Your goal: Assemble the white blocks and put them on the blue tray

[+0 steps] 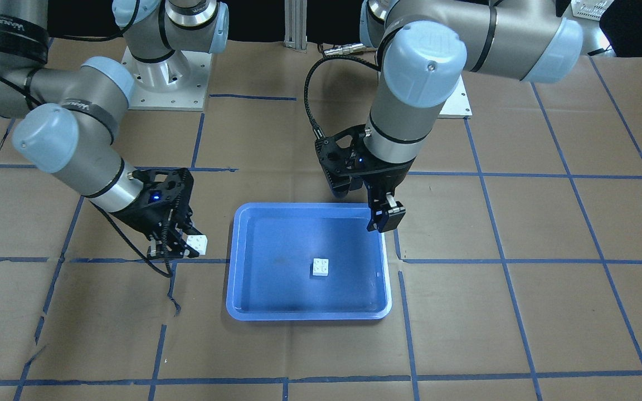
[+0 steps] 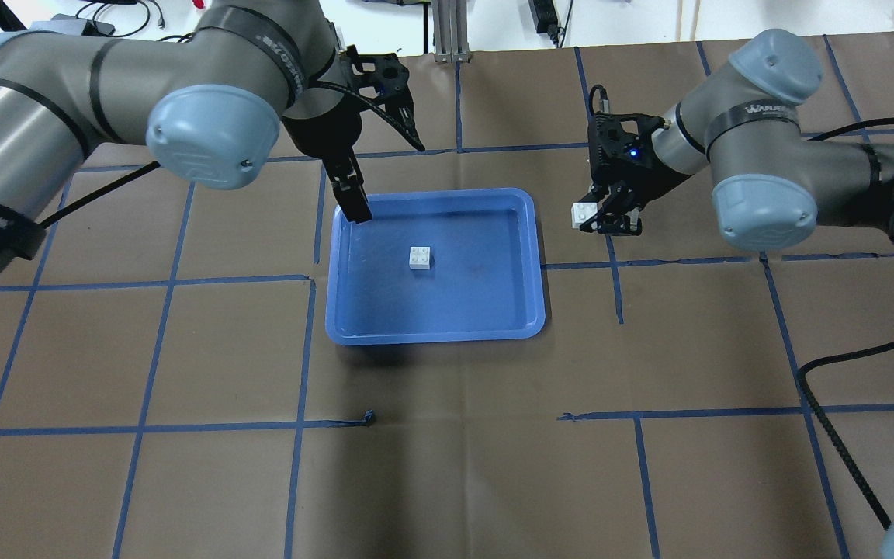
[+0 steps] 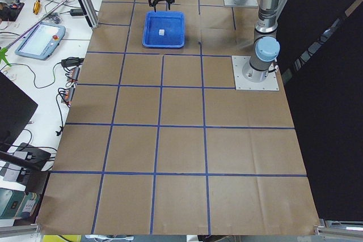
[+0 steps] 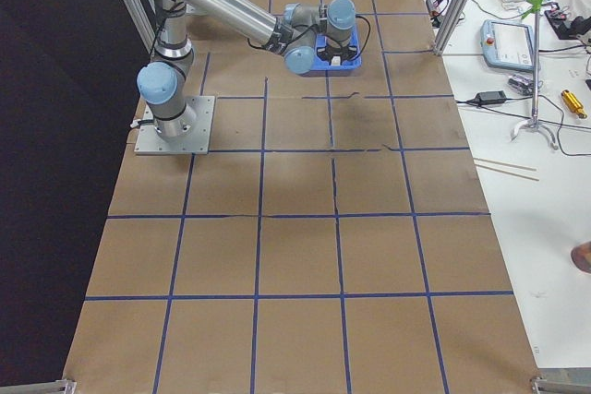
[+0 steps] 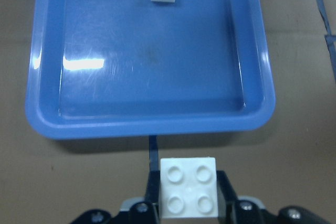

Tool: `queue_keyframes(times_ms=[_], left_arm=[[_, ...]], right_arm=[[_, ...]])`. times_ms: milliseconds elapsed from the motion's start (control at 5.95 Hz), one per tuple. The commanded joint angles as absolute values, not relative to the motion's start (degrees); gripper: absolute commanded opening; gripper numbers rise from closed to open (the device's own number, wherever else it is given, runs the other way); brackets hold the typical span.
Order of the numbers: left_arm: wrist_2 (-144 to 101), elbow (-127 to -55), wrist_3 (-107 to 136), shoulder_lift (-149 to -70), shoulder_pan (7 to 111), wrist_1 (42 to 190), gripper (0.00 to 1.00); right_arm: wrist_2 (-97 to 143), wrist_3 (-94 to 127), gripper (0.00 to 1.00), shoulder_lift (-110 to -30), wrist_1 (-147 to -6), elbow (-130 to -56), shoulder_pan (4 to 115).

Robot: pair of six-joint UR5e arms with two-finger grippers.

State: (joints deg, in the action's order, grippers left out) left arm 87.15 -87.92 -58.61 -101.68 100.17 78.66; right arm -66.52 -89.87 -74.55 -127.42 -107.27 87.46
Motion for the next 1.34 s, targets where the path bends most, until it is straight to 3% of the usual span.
queue_keyframes(times_ms=[0,840,1176], left_arm=[[87.9,-87.7,-43.0,-97.6,99.1,80.1,0.97],[93.7,-89.4,-11.4,-90.1,93.4,82.1,0.99],[94.1,-89.4,-11.8,-89.1,93.3,82.5,0.99]], right_arm=[[-66.6,-79.9,0.23,-71.6,-136.2,-107.2,95.8],[-67.3,-71.0,0.23,-62.5,-150.4,-106.9,102.8],[-68.3,-71.0,0.23,-60.4,-151.5,-106.6,102.8]])
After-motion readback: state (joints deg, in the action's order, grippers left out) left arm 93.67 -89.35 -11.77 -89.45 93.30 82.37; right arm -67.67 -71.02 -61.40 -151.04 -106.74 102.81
